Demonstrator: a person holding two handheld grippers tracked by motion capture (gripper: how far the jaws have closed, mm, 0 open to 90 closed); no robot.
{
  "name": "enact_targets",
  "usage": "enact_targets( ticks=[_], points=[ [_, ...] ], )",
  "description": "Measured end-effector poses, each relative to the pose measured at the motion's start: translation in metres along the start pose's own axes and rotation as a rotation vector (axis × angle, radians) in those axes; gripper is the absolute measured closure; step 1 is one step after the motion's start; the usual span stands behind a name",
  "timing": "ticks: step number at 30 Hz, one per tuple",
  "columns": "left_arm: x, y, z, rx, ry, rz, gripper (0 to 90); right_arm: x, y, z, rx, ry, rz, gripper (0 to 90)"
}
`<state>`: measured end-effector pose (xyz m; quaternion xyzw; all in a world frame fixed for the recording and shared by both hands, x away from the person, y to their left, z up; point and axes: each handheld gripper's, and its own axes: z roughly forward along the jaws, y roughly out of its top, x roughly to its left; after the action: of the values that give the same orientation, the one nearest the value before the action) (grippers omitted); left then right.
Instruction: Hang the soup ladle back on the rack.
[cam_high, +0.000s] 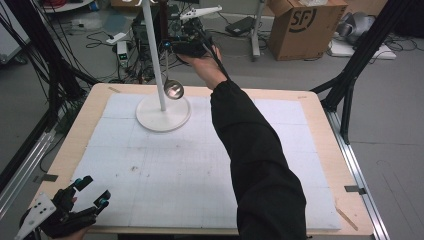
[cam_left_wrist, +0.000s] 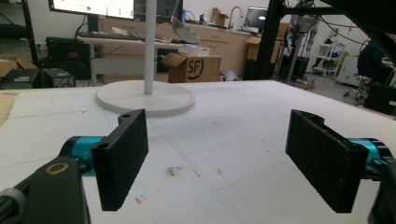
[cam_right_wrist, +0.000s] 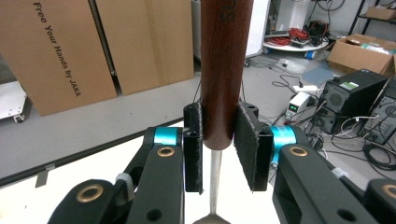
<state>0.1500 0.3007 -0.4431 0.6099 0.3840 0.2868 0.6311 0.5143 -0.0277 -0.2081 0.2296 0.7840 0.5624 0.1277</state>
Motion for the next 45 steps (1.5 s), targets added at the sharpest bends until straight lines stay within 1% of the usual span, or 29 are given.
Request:
enact_targets(
  ticks=[2, 5, 9, 17, 20, 27, 32, 35, 38, 41, 42, 45],
  points=[
    [0.000, 0.000, 0.000, 0.001, 0.001, 0.000, 21.8, 0.001, 0.001, 0.000, 0.001, 0.003, -0.001, 73.3],
    [0.000, 0.000, 0.000, -0.003, 0.002, -0.003, 21.7, 0.001, 0.003, 0.002, 0.009, -0.006, -0.003, 73.3],
    [0.000, 0.000, 0.000, -0.004, 0.004, -0.006, 21.7, 0.001, 0.004, 0.001, 0.005, -0.013, -0.003, 73.3],
    [0.000, 0.000, 0.000, -0.007, -0.002, -0.008, 21.7, 0.006, 0.006, 0.001, 0.007, -0.006, -0.021, 73.3],
    [0.000, 0.001, 0.000, -0.006, -0.002, -0.003, 21.7, 0.007, 0.006, 0.004, 0.016, -0.009, -0.020, 73.3],
    [0.000, 0.001, -0.001, -0.007, -0.001, -0.003, 21.7, 0.008, 0.009, 0.006, 0.019, -0.021, -0.019, 73.3],
    [0.000, 0.001, -0.001, -0.010, 0.000, -0.001, 21.8, 0.009, 0.013, 0.009, 0.043, -0.048, -0.022, 73.3],
    [0.000, 0.001, -0.001, -0.012, -0.001, -0.004, 21.7, 0.008, 0.014, 0.010, 0.048, -0.065, -0.002, 73.3],
    [0.000, 0.001, -0.001, -0.012, -0.001, -0.004, 21.7, 0.006, 0.015, 0.009, 0.058, -0.096, 0.018, 73.3],
    [0.000, 0.001, -0.001, -0.012, -0.001, -0.004, 21.7, 0.004, 0.018, 0.009, 0.081, -0.122, 0.018, 73.3],
    [0.000, 0.001, -0.001, -0.011, 0.000, -0.004, 21.8, 0.004, 0.019, 0.008, 0.090, -0.125, 0.020, 73.3],
    [0.000, 0.001, -0.001, -0.012, -0.001, -0.005, 21.8, 0.004, 0.020, 0.009, 0.094, -0.110, 0.023, 73.3]
  ],
)
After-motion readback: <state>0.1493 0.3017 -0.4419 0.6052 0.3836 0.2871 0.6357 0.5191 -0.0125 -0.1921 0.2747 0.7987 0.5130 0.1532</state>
